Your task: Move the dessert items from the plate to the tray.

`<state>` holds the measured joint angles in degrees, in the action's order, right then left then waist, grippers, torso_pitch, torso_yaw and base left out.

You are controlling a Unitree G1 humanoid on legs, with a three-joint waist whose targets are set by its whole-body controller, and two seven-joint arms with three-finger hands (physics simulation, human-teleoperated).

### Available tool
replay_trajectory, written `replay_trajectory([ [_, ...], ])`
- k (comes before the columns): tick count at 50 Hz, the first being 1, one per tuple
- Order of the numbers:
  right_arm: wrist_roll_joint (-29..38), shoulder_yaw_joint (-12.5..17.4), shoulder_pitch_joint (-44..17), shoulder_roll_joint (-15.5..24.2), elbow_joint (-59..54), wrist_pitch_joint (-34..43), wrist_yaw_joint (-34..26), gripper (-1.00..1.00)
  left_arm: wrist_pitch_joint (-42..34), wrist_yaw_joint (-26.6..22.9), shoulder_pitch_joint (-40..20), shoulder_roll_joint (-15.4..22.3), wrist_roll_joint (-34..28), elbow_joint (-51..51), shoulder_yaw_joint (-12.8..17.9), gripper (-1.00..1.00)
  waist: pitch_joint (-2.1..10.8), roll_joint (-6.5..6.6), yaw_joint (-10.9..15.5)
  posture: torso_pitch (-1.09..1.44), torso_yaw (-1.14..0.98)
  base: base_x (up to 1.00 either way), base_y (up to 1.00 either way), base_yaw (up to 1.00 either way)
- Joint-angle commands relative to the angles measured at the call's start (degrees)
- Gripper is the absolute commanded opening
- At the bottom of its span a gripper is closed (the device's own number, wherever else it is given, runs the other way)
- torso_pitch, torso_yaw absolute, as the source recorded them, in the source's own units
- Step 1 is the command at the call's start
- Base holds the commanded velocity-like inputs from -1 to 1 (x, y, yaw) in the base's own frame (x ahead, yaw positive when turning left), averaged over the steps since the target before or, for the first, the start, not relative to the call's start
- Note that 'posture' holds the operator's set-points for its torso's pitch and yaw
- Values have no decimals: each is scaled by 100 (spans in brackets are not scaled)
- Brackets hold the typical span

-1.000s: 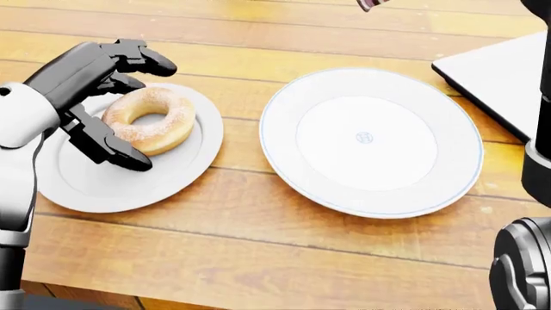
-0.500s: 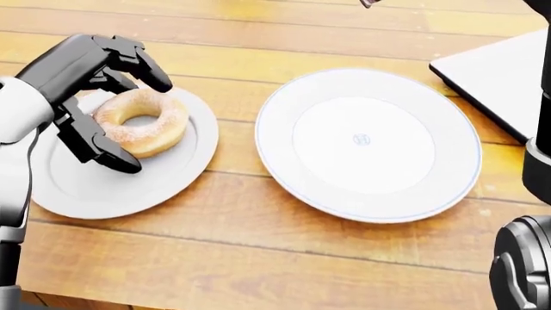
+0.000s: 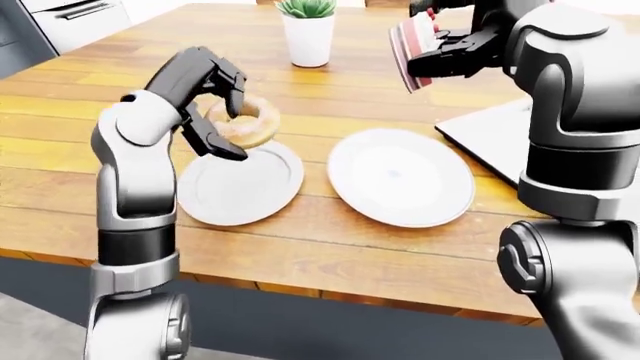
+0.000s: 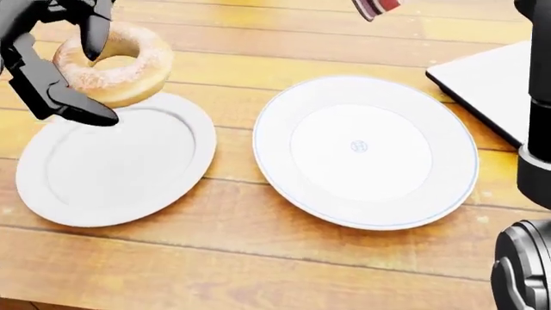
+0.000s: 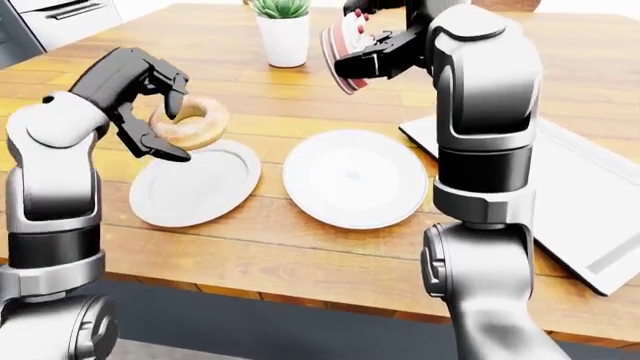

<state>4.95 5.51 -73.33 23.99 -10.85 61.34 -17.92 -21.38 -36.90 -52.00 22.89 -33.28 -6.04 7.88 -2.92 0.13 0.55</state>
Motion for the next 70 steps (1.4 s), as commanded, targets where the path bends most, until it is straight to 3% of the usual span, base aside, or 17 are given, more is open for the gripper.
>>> replay_trajectory([
  [1, 143, 73, -272, 126, 188, -199, -61, -100, -242, 30, -315, 62, 183, 418, 121, -100, 208, 175, -24, 0, 0, -6, -60, 0],
  [5, 199, 151, -291, 84, 171, -204, -82, -100, -450, 28, -377, 190, 293, 620, 99, -100, 252, 429, -35, 0, 0, -12, -84, 0],
  [12, 277, 158, -298, 110, 245, -128, -131, -100, -517, 65, -415, 292, 368, 667, 73, -100, 170, 259, -6, 0, 0, -11, -87, 0],
  [16, 318, 140, -347, 115, 235, -107, -171, -100, -517, 65, -341, 342, 378, 726, 94, -100, 128, -18, 37, 0, 0, -12, -88, 0],
  [19, 342, 151, -375, 102, 210, -101, -178, -100, -500, 97, -331, 350, 395, 717, 103, -100, 235, -547, 118, 0, 0, -11, -88, 0],
  [25, 361, 188, -387, 78, 219, -157, -175, -100, -465, 117, -253, 361, 401, 744, 107, -100, 62, -40, 37, 0, 0, -6, -73, 0],
  [27, 434, 100, -352, 98, 239, -206, -288, -100, -484, 108, -240, 370, 398, 770, 111, -100, 51, -223, 15, 0, 0, 0, 0, 0],
  [39, 534, 163, -403, 63, 205, -245, -337, -100, -552, 53, -327, 397, 326, 807, 96, -100, -166, -140, -97, 0, 0, 0, 0, 0],
  [43, 534, 150, -404, 80, 206, -252, -352, -100, -550, 49, -342, 392, 309, 802, 85, -100, -10, 383, -60, 0, 0, 0, 0, 0],
  [44, 536, 146, -395, 84, 213, -255, -354, -100, -537, 55, -337, 389, 305, 797, 83, -100, -103, 135, -180, 0, 0, 0, 0, 0],
  [47, 522, 160, -378, 75, 233, -235, -351, -100, -550, 42, -330, 379, 292, 817, 83, -100, -57, -72, 76, 0, 0, 0, 0, 0],
  [48, 535, 138, -368, 90, 238, -250, -358, -100, -553, 36, -325, 379, 290, 826, 87, -100, -67, -351, 136, 0, 0, 0, 0, 0],
  [50, 493, 231, -372, 34, 253, -197, -289, -100, -548, 38, -319, 386, 284, 826, 97, -100, -149, -307, 72, 0, 0, 0, 0, 0],
  [56, 371, 197, -407, 92, 209, -192, -176, -100, -528, 30, -310, 406, 286, 819, 108, -100, 178, -219, -24, 0, 0, 0, 0, -6],
  [64, 601, 39, -454, 116, 169, -305, -449, -100, -511, 35, -322, 436, 285, 790, 116, -100, -3, -133, -76, 0, 0, 0, 0, 0],
  [69, 806, -76, -608, 122, -31, -427, -652, -100, -477, 7, -345, 440, 289, 729, 95, -100, 108, 319, -202, 0, 0, 0, 0, 0],
  [70, 867, -82, -666, 115, -104, -441, -670, -100, -471, 1, -372, 439, 290, 702, 93, -100, 33, 97, -176, 0, 0, 0, 0, 0],
])
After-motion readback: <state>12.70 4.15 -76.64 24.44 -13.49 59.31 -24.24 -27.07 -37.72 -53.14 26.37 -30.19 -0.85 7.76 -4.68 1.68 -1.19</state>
